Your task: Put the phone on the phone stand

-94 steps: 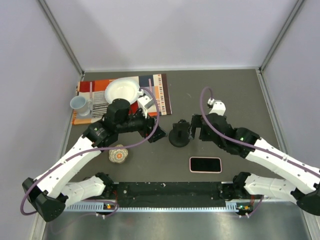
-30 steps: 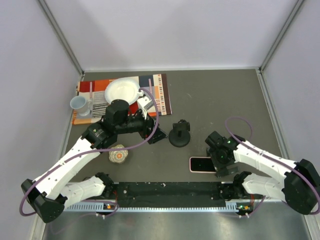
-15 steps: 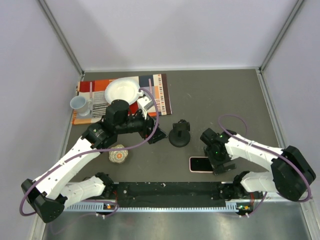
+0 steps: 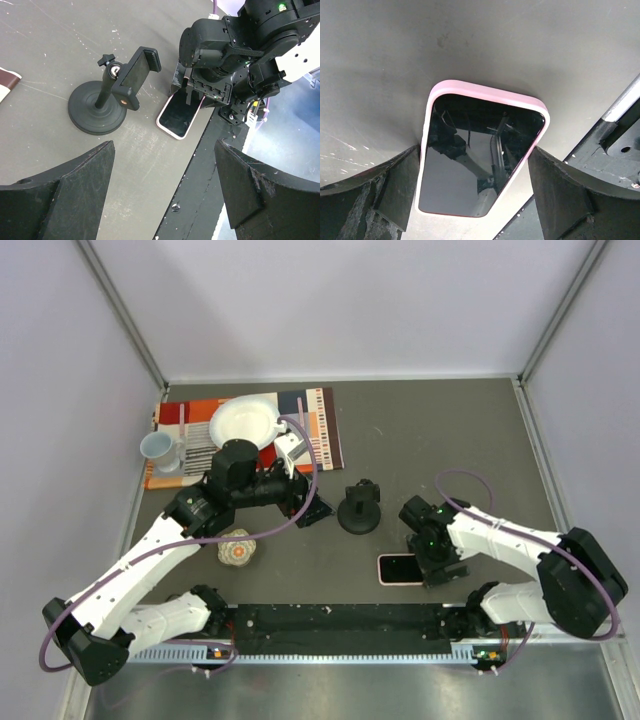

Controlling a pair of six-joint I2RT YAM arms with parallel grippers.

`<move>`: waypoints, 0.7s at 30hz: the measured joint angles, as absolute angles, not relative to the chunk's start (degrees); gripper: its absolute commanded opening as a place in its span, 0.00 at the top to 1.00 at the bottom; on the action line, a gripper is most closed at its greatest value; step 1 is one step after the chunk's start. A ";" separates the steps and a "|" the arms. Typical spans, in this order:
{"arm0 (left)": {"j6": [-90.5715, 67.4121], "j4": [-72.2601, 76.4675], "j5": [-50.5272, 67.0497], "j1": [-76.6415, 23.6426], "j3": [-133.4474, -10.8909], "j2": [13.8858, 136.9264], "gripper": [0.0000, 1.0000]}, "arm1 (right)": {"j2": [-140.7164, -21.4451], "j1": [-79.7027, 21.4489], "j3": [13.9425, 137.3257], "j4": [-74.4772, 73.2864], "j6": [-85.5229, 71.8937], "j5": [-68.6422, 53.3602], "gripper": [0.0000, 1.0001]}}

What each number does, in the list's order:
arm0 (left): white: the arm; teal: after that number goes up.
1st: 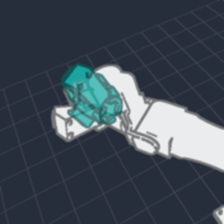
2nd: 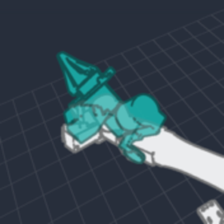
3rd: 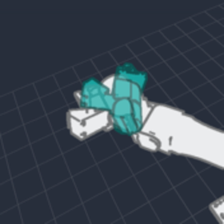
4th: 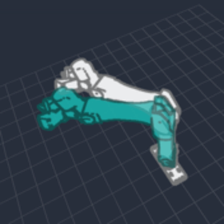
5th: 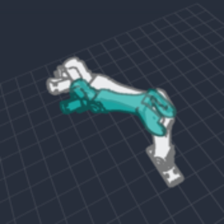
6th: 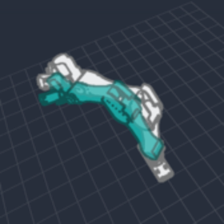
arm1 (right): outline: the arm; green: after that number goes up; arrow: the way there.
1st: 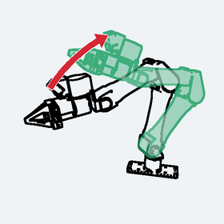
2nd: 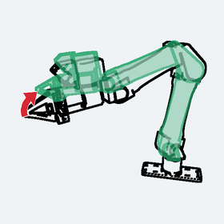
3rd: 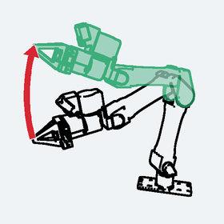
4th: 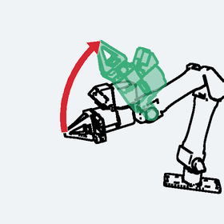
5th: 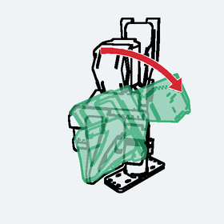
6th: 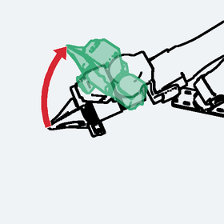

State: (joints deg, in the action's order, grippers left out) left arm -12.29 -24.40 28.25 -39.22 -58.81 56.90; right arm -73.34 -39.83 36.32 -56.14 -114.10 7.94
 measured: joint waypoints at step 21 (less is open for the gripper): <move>-12.27 -24.43 27.57 -39.33 -58.76 57.87 0.14 | -87.57 -37.93 50.00 -52.45 -84.99 26.50 0.01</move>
State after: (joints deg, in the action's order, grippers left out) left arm -12.27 -24.43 27.57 -39.33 -58.76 57.87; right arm -87.57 -37.93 50.00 -52.45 -84.99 26.50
